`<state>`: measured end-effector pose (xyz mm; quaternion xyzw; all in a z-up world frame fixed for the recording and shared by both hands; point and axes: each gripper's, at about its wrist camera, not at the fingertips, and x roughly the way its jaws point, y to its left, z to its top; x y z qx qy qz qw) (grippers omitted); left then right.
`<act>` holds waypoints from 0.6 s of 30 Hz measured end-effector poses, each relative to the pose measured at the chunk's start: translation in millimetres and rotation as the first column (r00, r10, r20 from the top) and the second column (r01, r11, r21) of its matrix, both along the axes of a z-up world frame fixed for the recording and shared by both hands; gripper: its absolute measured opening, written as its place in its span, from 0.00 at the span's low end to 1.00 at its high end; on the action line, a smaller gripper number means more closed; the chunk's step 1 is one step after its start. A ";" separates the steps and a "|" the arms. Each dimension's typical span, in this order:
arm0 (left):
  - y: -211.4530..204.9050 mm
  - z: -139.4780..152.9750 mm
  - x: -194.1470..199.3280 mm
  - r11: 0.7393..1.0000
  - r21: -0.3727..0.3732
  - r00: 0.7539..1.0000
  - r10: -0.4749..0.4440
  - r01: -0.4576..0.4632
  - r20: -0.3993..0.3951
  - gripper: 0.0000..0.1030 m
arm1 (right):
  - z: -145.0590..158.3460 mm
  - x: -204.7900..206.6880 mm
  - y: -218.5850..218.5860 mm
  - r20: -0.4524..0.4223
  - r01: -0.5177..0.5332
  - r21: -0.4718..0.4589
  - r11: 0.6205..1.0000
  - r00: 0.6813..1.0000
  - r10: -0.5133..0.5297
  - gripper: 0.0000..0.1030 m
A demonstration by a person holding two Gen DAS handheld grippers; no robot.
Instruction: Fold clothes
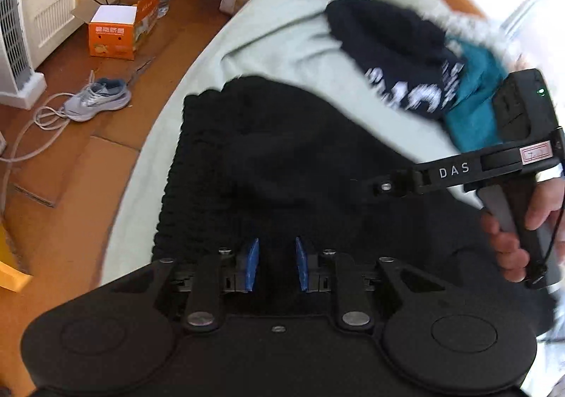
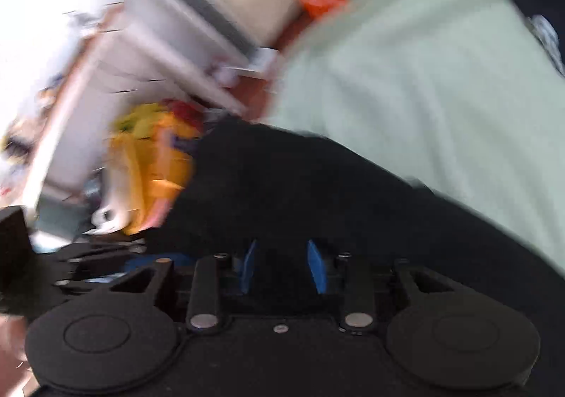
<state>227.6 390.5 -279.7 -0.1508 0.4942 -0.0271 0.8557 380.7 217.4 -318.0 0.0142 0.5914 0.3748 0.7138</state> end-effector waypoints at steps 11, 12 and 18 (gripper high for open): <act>1.0 -4.6 6.5 0.999 0.023 0.998 0.038 -0.036 -0.057 0.13 | 19.2 1.1 -64.9 0.061 0.094 -0.142 0.985 0.994 -0.086 0.55; -1.0 -0.4 5.5 0.999 0.015 0.998 0.047 -0.047 -0.049 0.18 | 25.1 -5.5 -74.2 0.052 0.100 -0.133 0.986 0.994 -0.094 0.68; -23.4 20.1 -13.5 0.991 -0.087 0.995 0.101 -0.101 0.000 0.62 | 51.1 -81.9 -158.3 -0.084 0.184 -0.126 0.975 0.977 -0.195 0.81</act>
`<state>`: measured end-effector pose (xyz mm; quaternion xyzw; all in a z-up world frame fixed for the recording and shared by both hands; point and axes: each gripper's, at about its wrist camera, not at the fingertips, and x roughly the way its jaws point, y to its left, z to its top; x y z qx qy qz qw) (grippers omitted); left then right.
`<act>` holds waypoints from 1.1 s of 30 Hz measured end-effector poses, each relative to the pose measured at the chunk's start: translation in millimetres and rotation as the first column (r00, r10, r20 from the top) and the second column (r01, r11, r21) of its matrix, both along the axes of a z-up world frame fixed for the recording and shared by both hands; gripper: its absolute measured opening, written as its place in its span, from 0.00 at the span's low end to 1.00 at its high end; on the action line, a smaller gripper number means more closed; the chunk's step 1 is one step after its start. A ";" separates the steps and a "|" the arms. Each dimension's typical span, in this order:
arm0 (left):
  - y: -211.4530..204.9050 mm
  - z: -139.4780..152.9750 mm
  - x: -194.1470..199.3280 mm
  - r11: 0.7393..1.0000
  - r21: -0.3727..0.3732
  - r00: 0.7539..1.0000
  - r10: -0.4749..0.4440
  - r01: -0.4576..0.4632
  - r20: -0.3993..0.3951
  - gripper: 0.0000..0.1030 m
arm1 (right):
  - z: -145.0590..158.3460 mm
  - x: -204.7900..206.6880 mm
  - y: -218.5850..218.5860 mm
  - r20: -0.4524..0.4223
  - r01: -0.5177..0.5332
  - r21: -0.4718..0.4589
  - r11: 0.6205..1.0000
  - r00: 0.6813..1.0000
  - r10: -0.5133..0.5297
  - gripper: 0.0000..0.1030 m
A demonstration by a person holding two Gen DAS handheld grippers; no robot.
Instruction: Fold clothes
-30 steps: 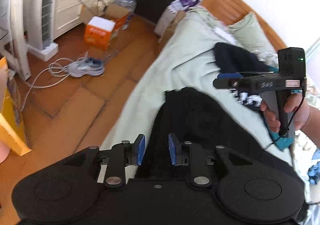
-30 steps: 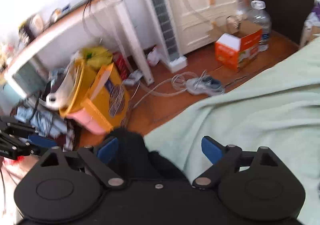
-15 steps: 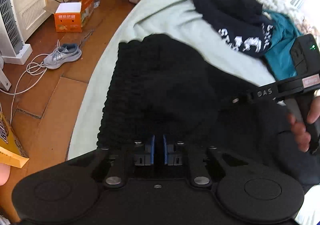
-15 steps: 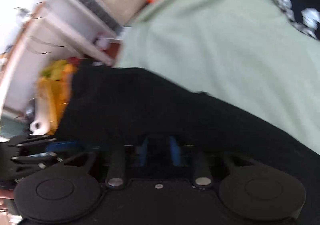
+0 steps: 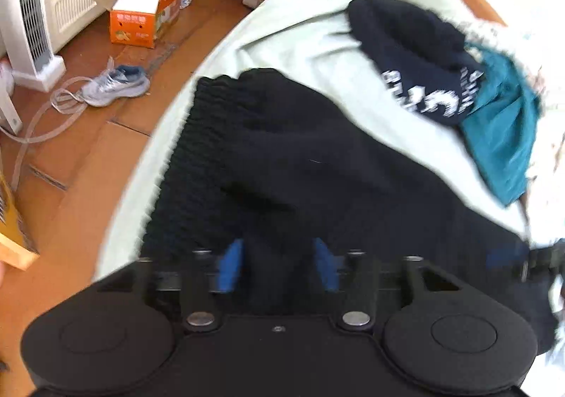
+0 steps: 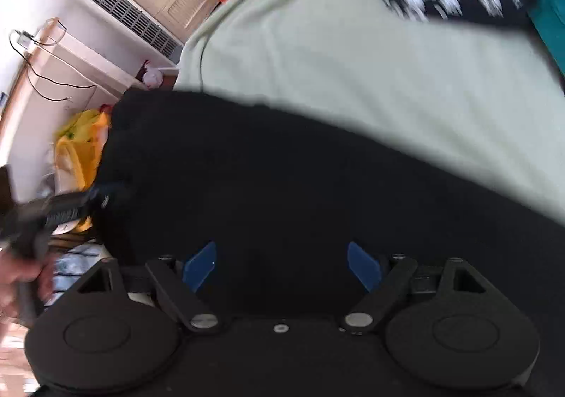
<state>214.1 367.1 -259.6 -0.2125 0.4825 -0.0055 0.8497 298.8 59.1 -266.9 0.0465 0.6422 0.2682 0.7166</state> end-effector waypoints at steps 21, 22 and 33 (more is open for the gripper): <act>-109.2 -36.8 -9.3 0.949 -0.292 0.981 0.068 -0.119 -0.181 0.49 | -87.3 -171.5 -219.4 -0.192 0.869 0.259 0.421 0.474 -0.860 0.44; -113.4 -31.9 -9.0 0.956 -0.274 0.985 0.061 -0.105 -0.164 0.43 | -86.5 -171.4 -223.0 -0.194 0.867 0.265 0.423 0.477 -0.857 0.36; -117.0 -6.9 -13.7 0.958 -0.216 0.980 0.171 -0.189 -0.101 0.00 | -61.9 -148.8 -272.6 -0.101 0.853 0.282 0.440 0.482 -0.870 0.00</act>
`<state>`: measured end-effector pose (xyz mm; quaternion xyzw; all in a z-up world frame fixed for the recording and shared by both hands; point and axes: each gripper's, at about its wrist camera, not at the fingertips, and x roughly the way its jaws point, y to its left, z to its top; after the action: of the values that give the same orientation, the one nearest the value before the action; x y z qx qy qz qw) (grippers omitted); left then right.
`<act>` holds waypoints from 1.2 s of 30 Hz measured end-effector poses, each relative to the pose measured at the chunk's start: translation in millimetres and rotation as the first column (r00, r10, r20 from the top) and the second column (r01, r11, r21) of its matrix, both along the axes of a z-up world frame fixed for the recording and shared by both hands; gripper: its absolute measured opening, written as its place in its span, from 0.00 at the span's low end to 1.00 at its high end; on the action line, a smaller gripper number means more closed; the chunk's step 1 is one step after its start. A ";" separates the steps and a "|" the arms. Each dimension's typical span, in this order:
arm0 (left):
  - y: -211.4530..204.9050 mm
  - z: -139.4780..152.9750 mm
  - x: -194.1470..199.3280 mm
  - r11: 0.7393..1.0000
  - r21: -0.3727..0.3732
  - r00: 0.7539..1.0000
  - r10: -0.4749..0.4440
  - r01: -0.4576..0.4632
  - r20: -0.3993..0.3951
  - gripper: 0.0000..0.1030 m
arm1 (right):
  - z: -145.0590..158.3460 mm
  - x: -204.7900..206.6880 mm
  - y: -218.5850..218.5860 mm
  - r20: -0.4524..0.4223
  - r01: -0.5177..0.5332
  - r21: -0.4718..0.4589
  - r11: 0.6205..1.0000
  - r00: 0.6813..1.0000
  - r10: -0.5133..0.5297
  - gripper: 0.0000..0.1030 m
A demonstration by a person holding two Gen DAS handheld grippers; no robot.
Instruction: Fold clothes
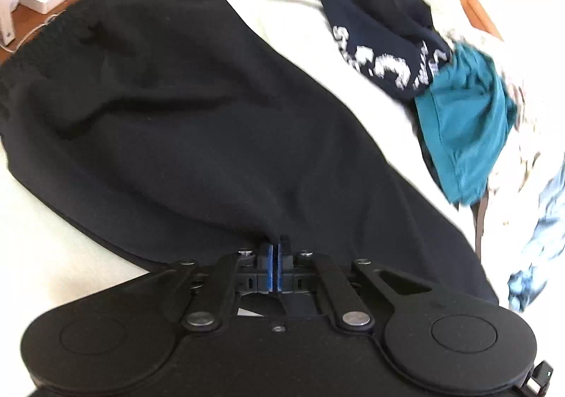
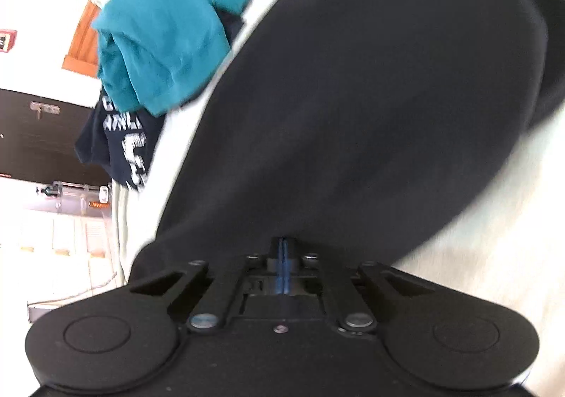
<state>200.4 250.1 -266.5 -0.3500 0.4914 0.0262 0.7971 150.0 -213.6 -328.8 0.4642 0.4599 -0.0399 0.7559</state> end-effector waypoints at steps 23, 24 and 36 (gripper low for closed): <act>38.1 -0.3 -61.7 0.976 -0.004 0.976 0.218 -0.218 0.005 0.22 | -42.8 -36.8 -15.2 -0.118 -0.067 -0.022 0.998 0.991 0.064 0.10; 34.4 4.1 -60.4 0.982 -0.014 0.981 0.191 -0.191 0.030 0.23 | -38.6 -40.2 -18.5 -0.104 -0.070 -0.036 0.997 0.992 0.066 0.17; -162.0 9.2 11.1 0.928 0.106 0.918 -0.370 0.358 0.140 0.63 | -16.9 -116.6 -118.4 0.051 0.114 -0.273 0.955 0.993 -0.104 1.00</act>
<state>211.5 88.1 -257.3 -0.2221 0.4820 -0.1311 0.8374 33.4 -332.0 -345.7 0.3801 0.4098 -0.1368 0.8178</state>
